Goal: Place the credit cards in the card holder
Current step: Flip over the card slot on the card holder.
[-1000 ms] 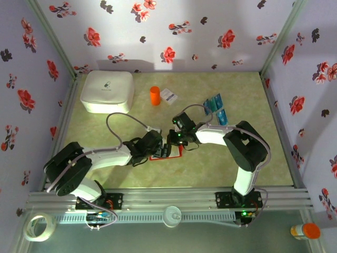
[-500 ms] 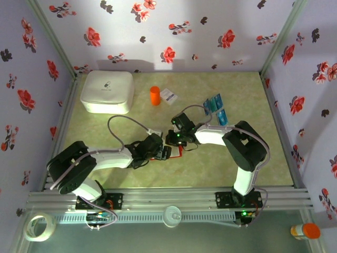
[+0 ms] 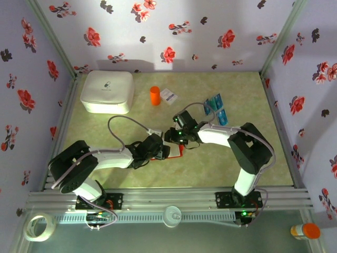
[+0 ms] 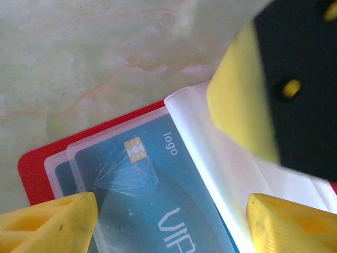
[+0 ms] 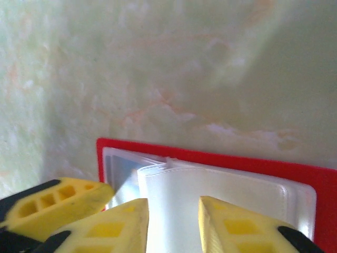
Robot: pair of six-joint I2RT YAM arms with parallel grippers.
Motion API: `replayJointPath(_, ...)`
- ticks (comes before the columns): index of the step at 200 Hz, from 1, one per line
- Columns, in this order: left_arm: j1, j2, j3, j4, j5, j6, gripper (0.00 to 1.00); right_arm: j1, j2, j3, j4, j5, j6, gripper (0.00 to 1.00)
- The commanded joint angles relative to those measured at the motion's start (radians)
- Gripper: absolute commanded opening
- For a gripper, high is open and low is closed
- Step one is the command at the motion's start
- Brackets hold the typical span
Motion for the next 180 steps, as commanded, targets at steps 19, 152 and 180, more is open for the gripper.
replayJointPath(19, -0.015, 0.033, -0.032, -0.044, 0.029, -0.015, 0.74, -0.017, -0.045, -0.022, -0.030, 0.020, -0.001, 0.41)
replayJointPath(152, -0.016, -0.028, -0.060, -0.035, -0.001, -0.018, 0.87, -0.017, 0.051, -0.072, 0.065, -0.056, 0.040, 0.51)
replayJointPath(180, -0.016, -0.062, -0.062, -0.045, -0.021, -0.013, 0.91, -0.018, 0.043, -0.076, 0.073, -0.065, 0.045, 0.48)
